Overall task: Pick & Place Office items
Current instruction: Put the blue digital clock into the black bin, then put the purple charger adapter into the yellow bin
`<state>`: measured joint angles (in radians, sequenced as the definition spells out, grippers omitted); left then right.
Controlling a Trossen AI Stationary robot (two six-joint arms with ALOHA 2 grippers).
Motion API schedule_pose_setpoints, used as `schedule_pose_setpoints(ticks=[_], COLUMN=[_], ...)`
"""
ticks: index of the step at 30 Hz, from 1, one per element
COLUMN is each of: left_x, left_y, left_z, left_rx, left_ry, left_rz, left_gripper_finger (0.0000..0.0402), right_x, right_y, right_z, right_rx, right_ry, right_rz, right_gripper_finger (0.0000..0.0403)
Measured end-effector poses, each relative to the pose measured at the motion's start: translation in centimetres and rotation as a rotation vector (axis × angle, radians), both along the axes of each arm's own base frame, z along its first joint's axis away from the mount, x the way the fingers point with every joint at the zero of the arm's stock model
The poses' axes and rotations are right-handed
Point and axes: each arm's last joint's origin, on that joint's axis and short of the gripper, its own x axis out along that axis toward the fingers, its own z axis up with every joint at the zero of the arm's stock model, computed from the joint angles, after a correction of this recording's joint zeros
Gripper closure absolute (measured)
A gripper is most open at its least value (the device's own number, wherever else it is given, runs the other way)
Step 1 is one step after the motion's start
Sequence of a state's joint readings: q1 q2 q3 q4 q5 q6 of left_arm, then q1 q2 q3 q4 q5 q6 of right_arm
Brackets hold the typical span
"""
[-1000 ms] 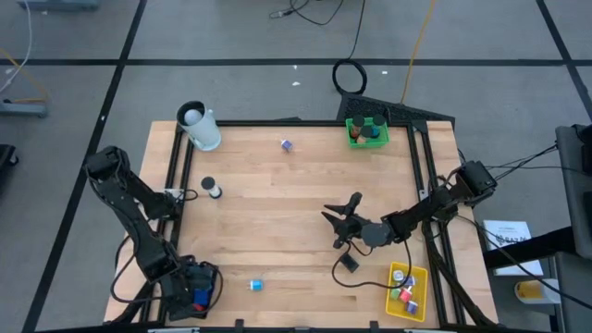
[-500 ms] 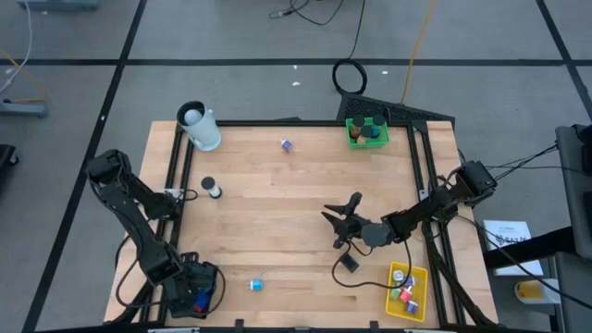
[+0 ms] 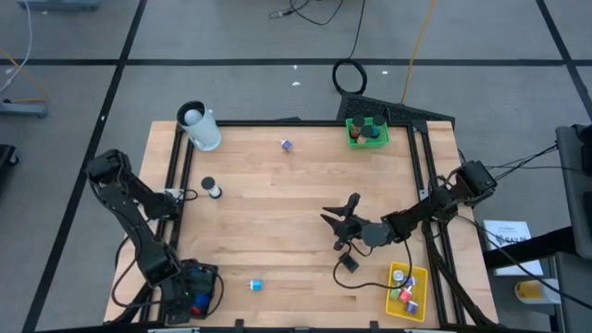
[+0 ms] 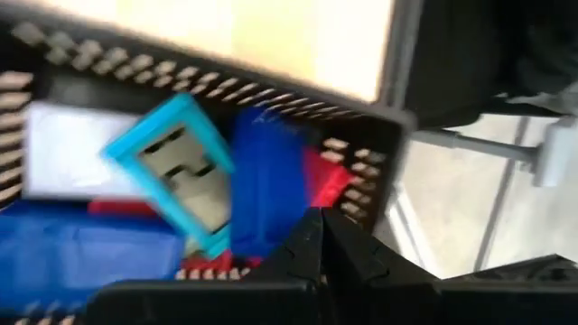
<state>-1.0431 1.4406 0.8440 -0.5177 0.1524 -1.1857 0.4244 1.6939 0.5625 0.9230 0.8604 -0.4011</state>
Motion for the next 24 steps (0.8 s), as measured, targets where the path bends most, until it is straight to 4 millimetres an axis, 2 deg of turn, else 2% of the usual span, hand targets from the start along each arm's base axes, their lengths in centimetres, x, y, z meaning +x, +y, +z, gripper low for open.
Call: schedule_pose_setpoints(ticks=[5,10,17,21,24], left_x=[0.5,2.0,6.6,9.3,10.4], left_y=[-0.3,1.1,3.6,6.1,9.1], left_z=[0.5,1.6,2.7,1.8,0.2], left_rx=[-0.035,0.093,0.26,0.229,0.245], left_ry=[-0.119,-0.397,-0.781,-1.016,-1.174], left_rz=[-0.085,-0.155,-0.259,-0.323,-0.264], left_gripper_finger=[0.0386,0.0397,0.0391,0.0397,0.0388], right_x=[0.0,0.0,0.1,0.2,0.3], right_y=[0.0,0.0,-0.1,-0.6,-1.0], right_z=[0.0,0.0,0.0,0.0,-0.2], right_rx=[0.0,0.0,0.021,0.053,0.071], right_ry=[0.0,0.0,-0.011,-0.026,-0.017], right_rz=[0.0,0.0,-0.009,-0.033,-0.052], right_gripper_finger=[0.0305,0.0305,0.0305,0.0305,0.0305])
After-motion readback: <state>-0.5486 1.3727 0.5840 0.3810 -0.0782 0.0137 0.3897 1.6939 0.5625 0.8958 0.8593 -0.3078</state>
